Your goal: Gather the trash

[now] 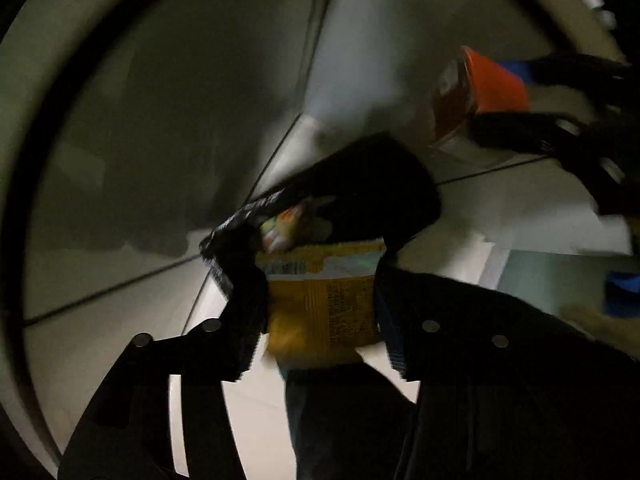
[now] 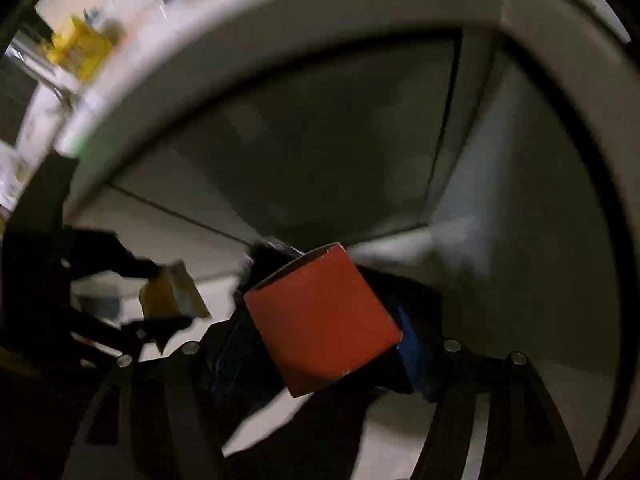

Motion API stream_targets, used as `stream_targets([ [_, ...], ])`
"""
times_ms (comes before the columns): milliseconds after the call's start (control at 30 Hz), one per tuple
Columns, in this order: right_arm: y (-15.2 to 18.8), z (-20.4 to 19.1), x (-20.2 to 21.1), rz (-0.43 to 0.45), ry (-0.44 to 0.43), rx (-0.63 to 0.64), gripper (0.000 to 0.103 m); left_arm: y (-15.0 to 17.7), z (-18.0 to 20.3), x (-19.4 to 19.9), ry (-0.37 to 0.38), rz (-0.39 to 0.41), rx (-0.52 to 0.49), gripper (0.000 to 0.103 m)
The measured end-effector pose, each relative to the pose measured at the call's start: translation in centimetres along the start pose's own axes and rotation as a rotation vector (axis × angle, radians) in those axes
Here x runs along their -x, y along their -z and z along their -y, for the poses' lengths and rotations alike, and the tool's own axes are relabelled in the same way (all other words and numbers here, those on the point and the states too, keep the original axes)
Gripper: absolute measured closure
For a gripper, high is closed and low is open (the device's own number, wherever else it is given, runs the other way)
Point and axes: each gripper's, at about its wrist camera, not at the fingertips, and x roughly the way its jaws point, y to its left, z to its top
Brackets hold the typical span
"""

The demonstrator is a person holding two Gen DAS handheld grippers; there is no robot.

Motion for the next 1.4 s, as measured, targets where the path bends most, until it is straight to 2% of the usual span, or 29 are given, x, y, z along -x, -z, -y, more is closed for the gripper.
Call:
stream_targets([
  [33,0.2,0.1,-0.6,-0.009,0.032,-0.001,0.011,-0.2,-0.2,-0.9,-0.042,-0.020,0.018,0.023],
  [133,0.2,0.3,-1.2,-0.008,0.058,-0.010,0.011,-0.1,-0.5,-0.8,-0.050,-0.028,0.068,0.023],
  [200,-0.1,0.0,-0.2,0.010,0.062,0.003,0.006,-0.2,-0.5,0.7,-0.035,-0.014,0.085,0.023],
  [300,-0.9,-0.5,2.5,0.054,0.071,0.023,0.006,-0.1,-0.1,4.7,-0.018,0.045,0.113,0.022],
  [367,-1.7,-0.7,4.8,0.098,0.082,0.023,0.006,-0.2,0.0,8.7,-0.026,0.119,0.125,0.022],
  [500,-3.8,-1.5,11.2,0.240,0.079,0.016,0.005,-0.5,0.3,15.9,-0.072,0.291,0.154,0.022],
  [600,-6.1,-2.1,15.1,0.346,0.090,0.011,0.005,-0.9,-0.6,20.5,-0.165,0.431,0.203,0.013],
  [667,-7.8,-2.3,17.3,0.416,0.090,0.008,0.005,-1.1,-1.7,23.2,-0.240,0.527,0.245,0.013],
  [733,-9.0,-2.9,18.6,0.484,0.098,0.009,0.005,-1.4,-2.8,25.0,-0.309,0.574,0.297,0.013],
  [833,-11.3,-4.1,20.2,0.572,0.101,-0.003,0.005,-1.9,-5.0,26.8,-0.368,0.629,0.386,0.013],
  [967,-14.3,-6.1,20.7,0.649,0.169,0.012,0.005,-2.5,-8.4,28.2,-0.418,0.667,0.511,0.013],
  [1067,-16.7,-6.4,20.3,0.652,0.164,-0.002,0.005,-2.1,-10.7,28.9,-0.432,0.684,0.586,0.013],
  [1200,-18.2,-7.0,20.4,0.667,0.164,-0.048,0.005,-1.6,-12.6,30.5,-0.444,0.711,0.667,0.013],
  [1400,-19.3,-8.3,21.3,0.686,0.152,-0.061,0.005,-1.1,-13.8,32.4,-0.467,0.757,0.709,0.013],
])
